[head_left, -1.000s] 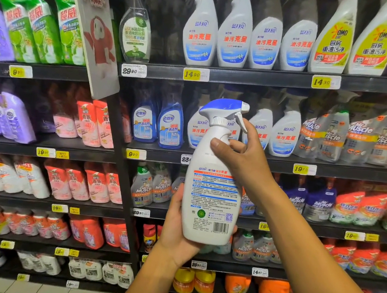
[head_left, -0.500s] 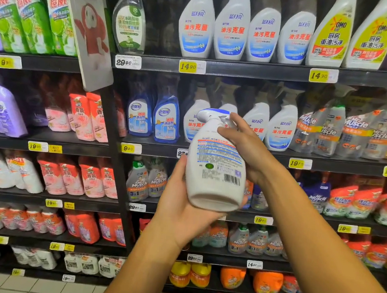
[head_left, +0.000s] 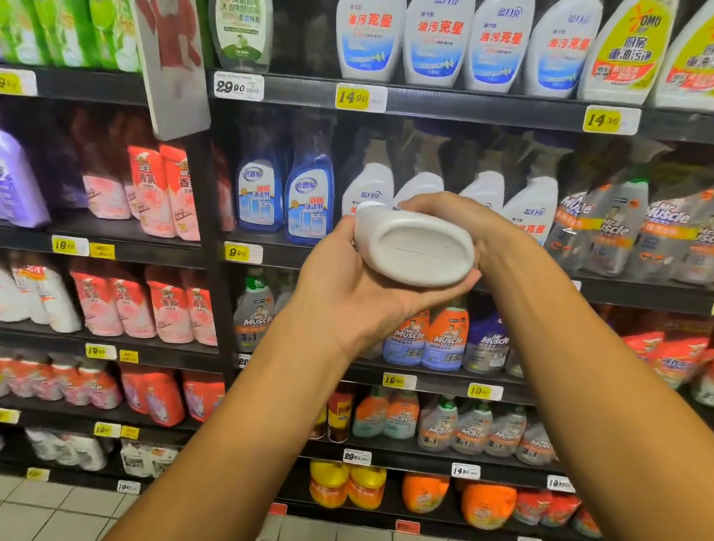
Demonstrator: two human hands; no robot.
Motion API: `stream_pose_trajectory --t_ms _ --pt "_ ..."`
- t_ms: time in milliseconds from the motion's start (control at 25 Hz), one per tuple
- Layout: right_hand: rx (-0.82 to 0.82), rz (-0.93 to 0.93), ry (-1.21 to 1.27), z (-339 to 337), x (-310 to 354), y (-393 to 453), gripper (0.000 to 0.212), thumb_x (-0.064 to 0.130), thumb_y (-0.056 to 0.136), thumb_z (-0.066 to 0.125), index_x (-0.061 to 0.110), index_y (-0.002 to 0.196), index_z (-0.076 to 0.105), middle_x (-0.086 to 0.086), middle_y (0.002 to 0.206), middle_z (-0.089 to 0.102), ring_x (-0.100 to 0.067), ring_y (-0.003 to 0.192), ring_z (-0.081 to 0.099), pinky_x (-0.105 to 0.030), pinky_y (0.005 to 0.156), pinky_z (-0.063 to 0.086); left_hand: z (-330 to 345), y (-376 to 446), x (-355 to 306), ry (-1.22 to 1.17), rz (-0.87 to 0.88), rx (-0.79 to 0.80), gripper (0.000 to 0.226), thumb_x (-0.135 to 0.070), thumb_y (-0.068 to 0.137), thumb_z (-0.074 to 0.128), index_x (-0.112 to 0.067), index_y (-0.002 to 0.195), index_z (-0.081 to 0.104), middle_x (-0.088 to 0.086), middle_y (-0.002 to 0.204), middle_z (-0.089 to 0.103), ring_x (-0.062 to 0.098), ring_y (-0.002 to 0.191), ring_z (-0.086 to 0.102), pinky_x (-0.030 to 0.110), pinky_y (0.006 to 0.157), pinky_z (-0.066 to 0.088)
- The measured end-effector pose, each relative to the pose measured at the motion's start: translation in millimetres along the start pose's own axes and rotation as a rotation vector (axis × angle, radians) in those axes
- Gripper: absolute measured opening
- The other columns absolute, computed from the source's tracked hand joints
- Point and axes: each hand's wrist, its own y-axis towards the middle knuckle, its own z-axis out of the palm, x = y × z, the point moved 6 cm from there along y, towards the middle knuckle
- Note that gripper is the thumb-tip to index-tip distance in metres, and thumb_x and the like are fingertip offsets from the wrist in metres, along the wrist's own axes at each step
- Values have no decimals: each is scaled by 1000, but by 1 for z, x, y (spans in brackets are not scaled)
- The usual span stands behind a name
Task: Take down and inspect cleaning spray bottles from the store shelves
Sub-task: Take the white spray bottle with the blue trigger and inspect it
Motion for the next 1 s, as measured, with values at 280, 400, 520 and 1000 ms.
stream_pose_trajectory --t_ms 280,400,520,1000 --pt "38 16 25 0 -5 11 23 14 96 54 7 74 55 -8 56 59 -15 43 59 -17 41 45 -4 2 -4 11 -10 -32 54 -43 102 39 2 127 55 34 123 60 53 114 54 70 89 41" --pt "29 -42 76 2 -5 17 15 17 96 56 3 94 59 -17 85 61 -26 71 63 -28 65 53 -12 3 -3 16 -26 -10 51 -43 98 47 -4 130 58 30 128 60 49 121 53 66 93 44" --pt "-6 -238 234 -2 1 24 29 11 97 55 13 125 58 -15 105 66 -25 88 65 -37 83 53 -26 5 3 25 -58 54 52 -42 88 57 -9 127 64 22 131 61 38 122 54 57 102 39" --pt "120 -611 208 1 -22 10 45 19 100 54 52 130 53 -8 108 73 -28 94 70 -43 80 60 -97 29 10 329 46 184 74 -39 63 89 -14 129 64 19 136 58 33 125 57 51 101 47"
